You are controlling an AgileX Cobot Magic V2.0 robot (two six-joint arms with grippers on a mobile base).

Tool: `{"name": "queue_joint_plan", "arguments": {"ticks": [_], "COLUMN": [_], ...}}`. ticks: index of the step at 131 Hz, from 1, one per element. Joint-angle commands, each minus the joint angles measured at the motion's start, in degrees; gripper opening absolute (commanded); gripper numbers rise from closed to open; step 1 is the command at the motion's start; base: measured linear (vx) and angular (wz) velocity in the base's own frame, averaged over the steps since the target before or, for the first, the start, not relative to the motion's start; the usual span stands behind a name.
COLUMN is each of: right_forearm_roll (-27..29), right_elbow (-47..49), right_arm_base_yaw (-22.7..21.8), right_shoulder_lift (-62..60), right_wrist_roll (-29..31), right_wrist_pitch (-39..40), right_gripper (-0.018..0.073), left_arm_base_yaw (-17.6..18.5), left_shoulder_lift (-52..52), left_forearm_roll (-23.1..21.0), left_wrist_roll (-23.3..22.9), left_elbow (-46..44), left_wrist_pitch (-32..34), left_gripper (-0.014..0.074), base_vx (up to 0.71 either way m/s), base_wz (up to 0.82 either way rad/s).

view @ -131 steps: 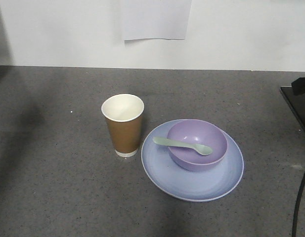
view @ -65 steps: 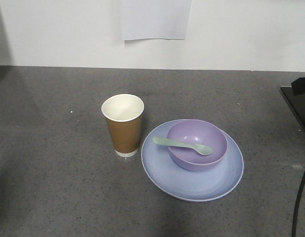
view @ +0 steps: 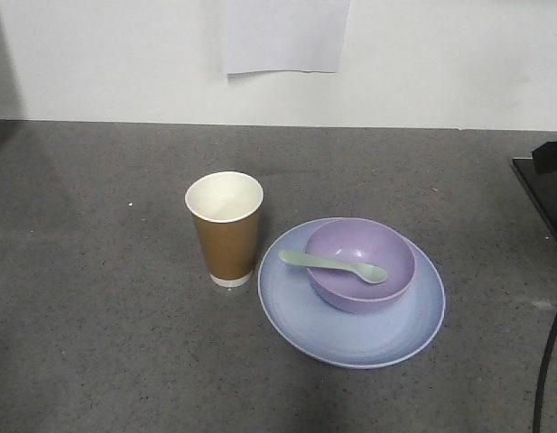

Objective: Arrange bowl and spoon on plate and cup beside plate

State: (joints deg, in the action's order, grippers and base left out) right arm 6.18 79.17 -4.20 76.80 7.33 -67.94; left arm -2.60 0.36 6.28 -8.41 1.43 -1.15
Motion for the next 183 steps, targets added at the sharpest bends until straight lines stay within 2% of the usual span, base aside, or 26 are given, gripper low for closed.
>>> {"name": "queue_joint_plan", "arguments": {"ticks": [1, 22, 29, 41, 66, 183], "right_forearm_roll": [0.2, 0.2, 0.2, 0.2, 0.2, 0.2], "right_elbow": [1.6, 1.6, 1.6, 1.6, 1.6, 1.6], "right_arm_base_yaw": [-0.3, -0.3, -0.3, -0.3, -0.3, -0.3], "right_shoulder_lift": [-1.7, -1.7, -1.7, -1.7, -1.7, -1.7], "right_wrist_roll": [0.4, 0.4, 0.4, 0.4, 0.4, 0.4], "right_wrist_pitch": [2.0, 2.0, 2.0, 2.0, 2.0, 2.0], "right_gripper": [-0.0001, -0.0001, -0.0001, -0.0001, -0.0001, -0.0001], "left_arm_base_yaw": [0.0, 0.2, 0.2, 1.0, 5.1, 5.1], "left_shoulder_lift": [-1.5, -1.9, -1.9, -1.9, -2.0, -1.9], "left_forearm_roll": [-2.8, -10.7, -11.6, -11.3, -10.4, -10.6], "left_wrist_roll": [0.3, 10.3, 11.6, 11.5, 11.4, 11.0], "left_elbow": [0.7, 0.7, 0.7, 0.7, 0.7, 0.6], "left_wrist_pitch": [3.1, 2.4, 2.3, 2.3, 2.3, 2.3], "left_gripper": [-0.0008, -0.0008, -0.0008, -0.0008, -0.0008, -0.0008], "base_vx": [0.00, 0.00, 0.00, 0.00, 0.00, 0.00], "base_wz": [0.00, 0.00, 0.00, 0.00, 0.00, 0.00]}}
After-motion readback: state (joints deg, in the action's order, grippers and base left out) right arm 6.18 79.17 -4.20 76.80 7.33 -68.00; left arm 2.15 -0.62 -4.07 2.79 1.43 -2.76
